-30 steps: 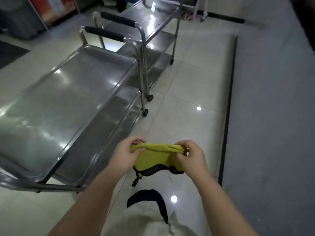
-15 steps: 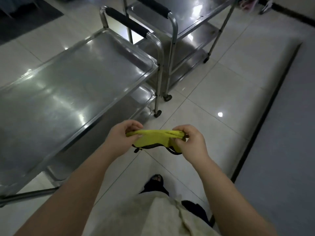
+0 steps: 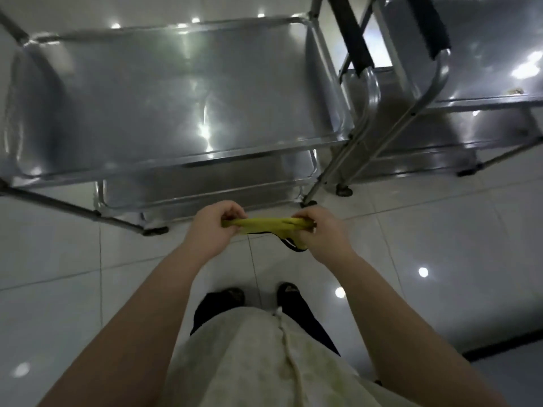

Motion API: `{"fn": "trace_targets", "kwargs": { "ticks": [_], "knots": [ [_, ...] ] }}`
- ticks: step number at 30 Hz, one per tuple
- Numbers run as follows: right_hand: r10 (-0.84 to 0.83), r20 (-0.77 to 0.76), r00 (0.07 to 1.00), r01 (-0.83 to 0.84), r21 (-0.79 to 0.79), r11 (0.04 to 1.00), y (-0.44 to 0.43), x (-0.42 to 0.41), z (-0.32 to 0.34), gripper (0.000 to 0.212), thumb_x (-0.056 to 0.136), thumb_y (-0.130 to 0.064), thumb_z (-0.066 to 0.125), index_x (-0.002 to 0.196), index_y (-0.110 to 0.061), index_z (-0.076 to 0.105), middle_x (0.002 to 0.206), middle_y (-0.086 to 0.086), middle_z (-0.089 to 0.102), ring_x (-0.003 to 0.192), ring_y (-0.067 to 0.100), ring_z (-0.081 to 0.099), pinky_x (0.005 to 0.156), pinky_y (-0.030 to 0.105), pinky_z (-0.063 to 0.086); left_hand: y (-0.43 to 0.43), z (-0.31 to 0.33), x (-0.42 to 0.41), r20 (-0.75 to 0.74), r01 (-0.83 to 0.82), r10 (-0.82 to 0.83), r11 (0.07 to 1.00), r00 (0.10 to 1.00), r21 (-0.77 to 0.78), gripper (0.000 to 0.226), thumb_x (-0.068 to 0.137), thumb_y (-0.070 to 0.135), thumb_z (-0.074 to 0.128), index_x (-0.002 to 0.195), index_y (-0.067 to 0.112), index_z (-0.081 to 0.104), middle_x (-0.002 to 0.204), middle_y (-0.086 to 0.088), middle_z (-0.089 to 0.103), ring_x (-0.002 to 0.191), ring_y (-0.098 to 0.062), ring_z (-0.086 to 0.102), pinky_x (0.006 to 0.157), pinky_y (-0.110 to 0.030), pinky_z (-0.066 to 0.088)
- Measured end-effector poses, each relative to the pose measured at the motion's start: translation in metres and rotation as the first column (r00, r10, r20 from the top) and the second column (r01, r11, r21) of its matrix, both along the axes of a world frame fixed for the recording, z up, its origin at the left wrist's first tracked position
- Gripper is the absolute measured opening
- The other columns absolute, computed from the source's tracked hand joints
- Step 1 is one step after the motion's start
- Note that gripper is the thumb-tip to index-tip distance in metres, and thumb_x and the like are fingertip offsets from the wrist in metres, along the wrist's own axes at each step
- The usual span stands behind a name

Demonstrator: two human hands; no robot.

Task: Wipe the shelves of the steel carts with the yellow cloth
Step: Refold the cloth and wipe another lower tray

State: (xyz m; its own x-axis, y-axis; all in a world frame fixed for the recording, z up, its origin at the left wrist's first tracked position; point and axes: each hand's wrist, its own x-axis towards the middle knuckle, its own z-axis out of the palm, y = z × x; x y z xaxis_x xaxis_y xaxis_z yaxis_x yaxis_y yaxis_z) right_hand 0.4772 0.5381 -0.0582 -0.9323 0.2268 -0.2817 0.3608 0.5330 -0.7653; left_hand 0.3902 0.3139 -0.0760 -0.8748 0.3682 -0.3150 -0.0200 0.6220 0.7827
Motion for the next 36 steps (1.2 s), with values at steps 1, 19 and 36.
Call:
{"fn": "trace_targets", "kwargs": {
  "ticks": [1, 19, 36],
  "knots": [
    [0.049, 0.019, 0.999, -0.049, 0.005, 0.999, 0.005, -0.004, -0.006, 0.023, 0.080, -0.005, 0.069, 0.099, -0.017, 0.069, 0.091, -0.007, 0.055, 0.081, 0.002, 0.050, 0.068, 0.003, 0.037, -0.001, -0.009, 0.009, 0.030, -0.052, 0.052, 0.999, 0.998, -0.007, 0.041, 0.079, -0.002, 0.070, 0.083, 0.039, 0.061, 0.086, 0.017, 0.065, 0.086, -0.003, 0.062, 0.073, -0.020, 0.049],
    [-0.373, 0.117, 0.921, 0.389, -0.177, 0.904, 0.016, -0.061, -0.382, 0.039, 0.086, 0.001, 0.055, 0.111, -0.028, 0.051, 0.096, -0.007, 0.055, 0.083, 0.002, 0.056, 0.067, 0.005, 0.044, 0.052, -0.383, -0.031, 0.147, -0.051, 0.069, 0.991, 0.987, -0.126, 0.013, 0.086, 0.017, 0.062, 0.092, 0.026, 0.069, 0.085, 0.013, 0.063, 0.075, -0.006, 0.057, 0.062, -0.011, 0.039],
    [-0.252, -0.249, 0.935, 0.239, -0.083, 0.968, 0.087, -0.147, -0.611, 0.024, 0.090, -0.004, 0.062, 0.104, -0.023, 0.058, 0.092, -0.019, 0.059, 0.083, -0.020, 0.053, 0.072, -0.001, 0.038, 0.108, -0.622, -0.135, -0.007, -0.076, 0.077, 0.991, 0.997, 0.109, 0.014, 0.084, 0.011, 0.071, 0.093, 0.022, 0.070, 0.085, 0.013, 0.066, 0.076, 0.004, 0.060, 0.067, -0.003, 0.043]
  ]
}}
